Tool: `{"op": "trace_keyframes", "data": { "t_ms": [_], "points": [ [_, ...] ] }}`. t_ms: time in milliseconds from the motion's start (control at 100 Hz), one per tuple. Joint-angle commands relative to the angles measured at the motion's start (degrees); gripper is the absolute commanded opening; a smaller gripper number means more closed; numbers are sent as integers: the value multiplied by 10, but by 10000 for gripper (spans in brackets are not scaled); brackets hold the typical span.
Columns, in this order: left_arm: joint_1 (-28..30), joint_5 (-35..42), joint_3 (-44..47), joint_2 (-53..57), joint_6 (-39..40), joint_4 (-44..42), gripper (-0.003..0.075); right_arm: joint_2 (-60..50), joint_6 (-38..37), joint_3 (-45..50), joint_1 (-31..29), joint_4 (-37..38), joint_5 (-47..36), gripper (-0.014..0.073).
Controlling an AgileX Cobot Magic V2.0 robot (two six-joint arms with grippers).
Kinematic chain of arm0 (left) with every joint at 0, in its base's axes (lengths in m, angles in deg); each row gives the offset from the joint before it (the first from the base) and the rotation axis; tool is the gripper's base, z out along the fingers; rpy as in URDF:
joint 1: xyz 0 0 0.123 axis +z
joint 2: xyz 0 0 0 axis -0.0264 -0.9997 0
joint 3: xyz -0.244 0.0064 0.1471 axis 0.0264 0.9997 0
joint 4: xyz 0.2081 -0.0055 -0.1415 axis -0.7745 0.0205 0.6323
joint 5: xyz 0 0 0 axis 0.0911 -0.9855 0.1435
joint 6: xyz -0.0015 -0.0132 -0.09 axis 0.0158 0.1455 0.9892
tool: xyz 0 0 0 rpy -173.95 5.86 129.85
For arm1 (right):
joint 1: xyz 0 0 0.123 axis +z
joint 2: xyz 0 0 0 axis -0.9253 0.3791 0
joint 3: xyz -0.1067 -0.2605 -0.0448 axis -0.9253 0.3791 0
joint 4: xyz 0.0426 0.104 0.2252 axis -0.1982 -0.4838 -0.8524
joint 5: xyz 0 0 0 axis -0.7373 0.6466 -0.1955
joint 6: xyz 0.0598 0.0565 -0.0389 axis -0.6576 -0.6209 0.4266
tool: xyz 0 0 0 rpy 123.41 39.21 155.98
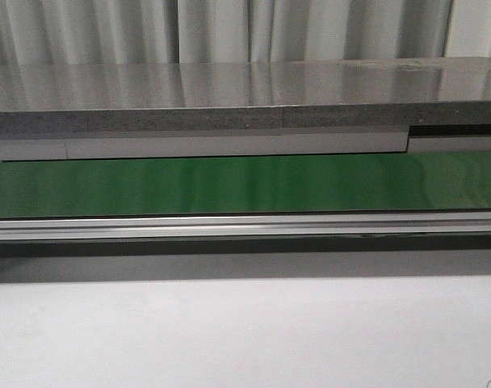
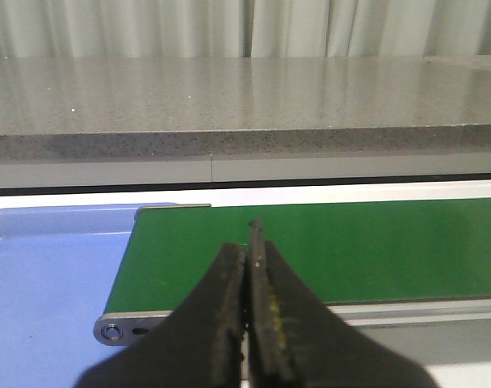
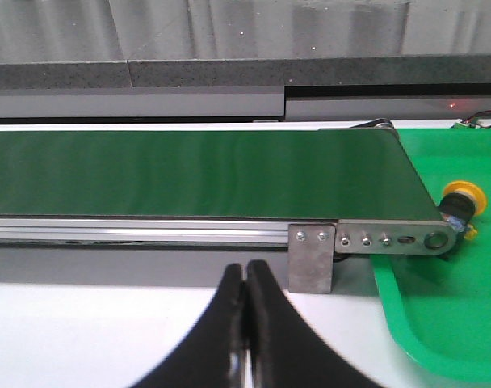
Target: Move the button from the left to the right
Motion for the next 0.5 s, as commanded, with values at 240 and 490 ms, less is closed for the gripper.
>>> {"op": "trace_keyframes", "data": {
  "t_ms": [240, 490],
  "points": [
    [-3, 19, 21, 92, 15, -10, -20, -11, 0, -9, 1, 0, -48, -68],
    [-3, -5, 51, 149, 14, -6, -20, -11, 0, -9, 1, 0, -48, -68]
  ]
}}
